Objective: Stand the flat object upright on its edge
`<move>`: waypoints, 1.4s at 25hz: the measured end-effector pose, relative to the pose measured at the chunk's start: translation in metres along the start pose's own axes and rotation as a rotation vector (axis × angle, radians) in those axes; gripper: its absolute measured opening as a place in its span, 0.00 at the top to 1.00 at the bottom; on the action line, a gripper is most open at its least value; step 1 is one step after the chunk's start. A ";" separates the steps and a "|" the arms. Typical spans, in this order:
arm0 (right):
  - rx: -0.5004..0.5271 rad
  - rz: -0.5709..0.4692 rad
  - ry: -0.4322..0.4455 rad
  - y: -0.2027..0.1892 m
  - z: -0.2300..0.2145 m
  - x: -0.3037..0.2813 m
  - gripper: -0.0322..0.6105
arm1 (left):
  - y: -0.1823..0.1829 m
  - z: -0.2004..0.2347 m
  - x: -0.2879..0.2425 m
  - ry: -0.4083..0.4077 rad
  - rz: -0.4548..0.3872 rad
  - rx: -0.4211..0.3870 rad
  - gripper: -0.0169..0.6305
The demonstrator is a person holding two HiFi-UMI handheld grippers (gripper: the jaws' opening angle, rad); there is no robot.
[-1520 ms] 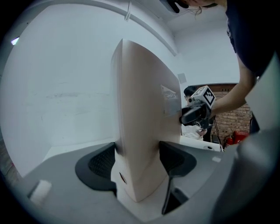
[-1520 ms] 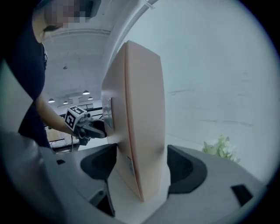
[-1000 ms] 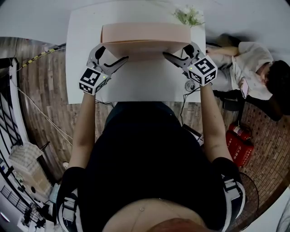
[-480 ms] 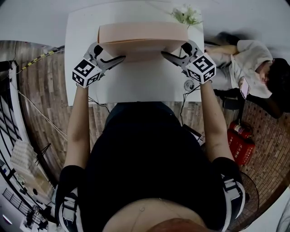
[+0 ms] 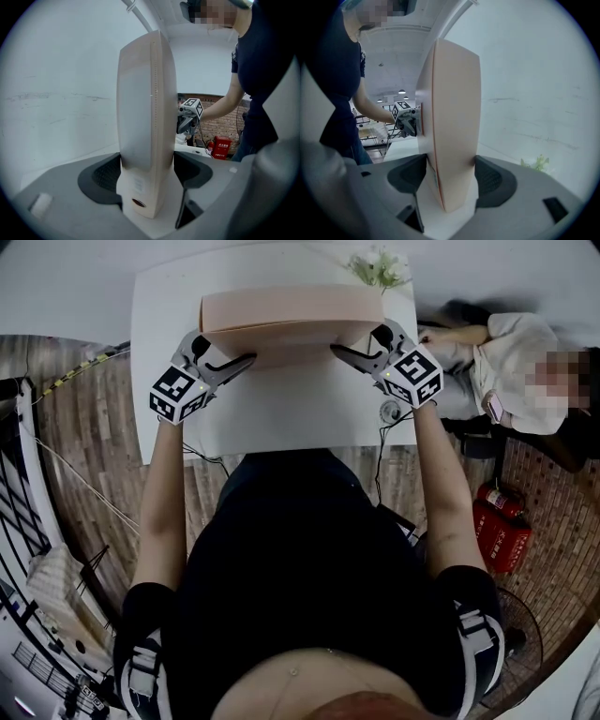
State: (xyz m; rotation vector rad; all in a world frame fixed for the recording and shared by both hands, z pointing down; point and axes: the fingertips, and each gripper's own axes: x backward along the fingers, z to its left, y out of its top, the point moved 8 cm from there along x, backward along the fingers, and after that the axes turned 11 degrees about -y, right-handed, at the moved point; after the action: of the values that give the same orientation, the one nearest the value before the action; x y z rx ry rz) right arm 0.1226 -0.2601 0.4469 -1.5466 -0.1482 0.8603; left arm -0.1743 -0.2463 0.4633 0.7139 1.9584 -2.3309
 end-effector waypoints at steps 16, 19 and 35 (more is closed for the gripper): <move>-0.004 -0.008 -0.018 0.007 0.002 0.003 0.44 | 0.008 0.002 0.000 -0.037 0.003 -0.027 0.38; -0.013 -0.034 -0.008 0.012 0.000 0.007 0.42 | 0.017 0.001 0.003 -0.041 -0.031 -0.028 0.35; 0.078 -0.061 0.063 0.041 -0.008 0.035 0.37 | 0.080 -0.006 0.020 -0.082 -0.072 -0.117 0.27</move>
State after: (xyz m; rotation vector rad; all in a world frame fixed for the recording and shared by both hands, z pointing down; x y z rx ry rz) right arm 0.1359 -0.2553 0.3943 -1.4872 -0.1145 0.7607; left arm -0.1662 -0.2523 0.3812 0.5398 2.0970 -2.2217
